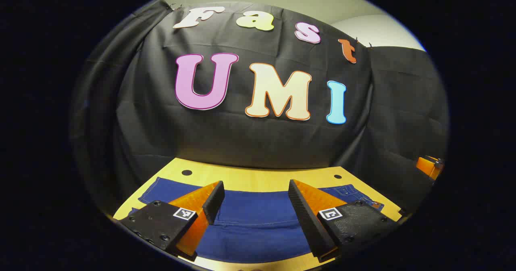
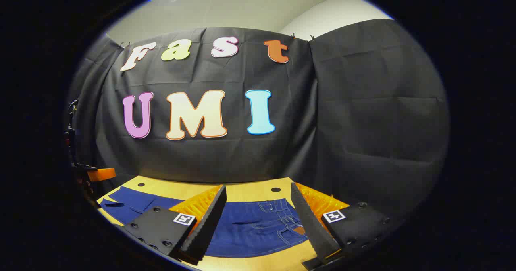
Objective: Grasp the waist and the cuffs of the jeans and fold them to make the two legs overlap; first hold the waist and fold one-third of the jeans toward the cuffs, then hold the cuffs and fold the remaining one-third in the same direction to finish folding.
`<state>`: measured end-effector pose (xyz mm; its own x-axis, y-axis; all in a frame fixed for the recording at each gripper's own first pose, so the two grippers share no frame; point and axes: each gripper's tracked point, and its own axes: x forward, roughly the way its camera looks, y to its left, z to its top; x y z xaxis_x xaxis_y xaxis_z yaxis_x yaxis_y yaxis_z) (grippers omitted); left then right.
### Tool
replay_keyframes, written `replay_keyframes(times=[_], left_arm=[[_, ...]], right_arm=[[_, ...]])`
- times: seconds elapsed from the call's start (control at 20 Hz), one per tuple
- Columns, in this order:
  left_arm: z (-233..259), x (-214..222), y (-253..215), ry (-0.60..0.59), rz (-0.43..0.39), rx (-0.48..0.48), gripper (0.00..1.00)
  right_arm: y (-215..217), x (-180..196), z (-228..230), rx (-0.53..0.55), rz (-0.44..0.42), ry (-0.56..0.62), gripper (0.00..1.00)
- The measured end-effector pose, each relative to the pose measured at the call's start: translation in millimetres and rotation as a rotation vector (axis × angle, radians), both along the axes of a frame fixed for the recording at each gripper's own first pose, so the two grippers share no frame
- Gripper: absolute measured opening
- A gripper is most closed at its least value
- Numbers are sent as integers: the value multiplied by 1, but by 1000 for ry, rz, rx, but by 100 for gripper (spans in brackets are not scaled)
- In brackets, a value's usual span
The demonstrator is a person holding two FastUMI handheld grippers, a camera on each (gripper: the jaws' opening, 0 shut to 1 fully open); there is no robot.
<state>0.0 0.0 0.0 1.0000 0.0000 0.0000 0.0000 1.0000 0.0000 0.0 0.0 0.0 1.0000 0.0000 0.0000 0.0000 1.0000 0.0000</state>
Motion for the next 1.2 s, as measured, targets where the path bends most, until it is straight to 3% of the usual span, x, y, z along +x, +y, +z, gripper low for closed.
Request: replay_keyframes(times=[0.35, 0.5, 0.6, 0.8, 1.05, 1.2], left_arm=[[-11, -2, 32, 20, 31, 2, 94], [-19, -3, 47, 39, 40, 21, 95], [-21, -4, 63, 42, 82, 31, 95], [-41, -4, 85, 109, 97, 57, 95], [-80, -9, 123, 268, 40, 102, 94], [-108, -23, 146, 392, -30, 209, 96]], right_arm=[[12, 2, -13, -1, -7, 40, 100], [19, 1, -20, -28, -3, 52, 96], [25, 0, -23, -41, 5, 57, 100], [44, 0, -37, -30, 45, 99, 98], [61, 3, -53, -42, 86, 150, 96], [69, 2, -65, -43, 113, 191, 99]])
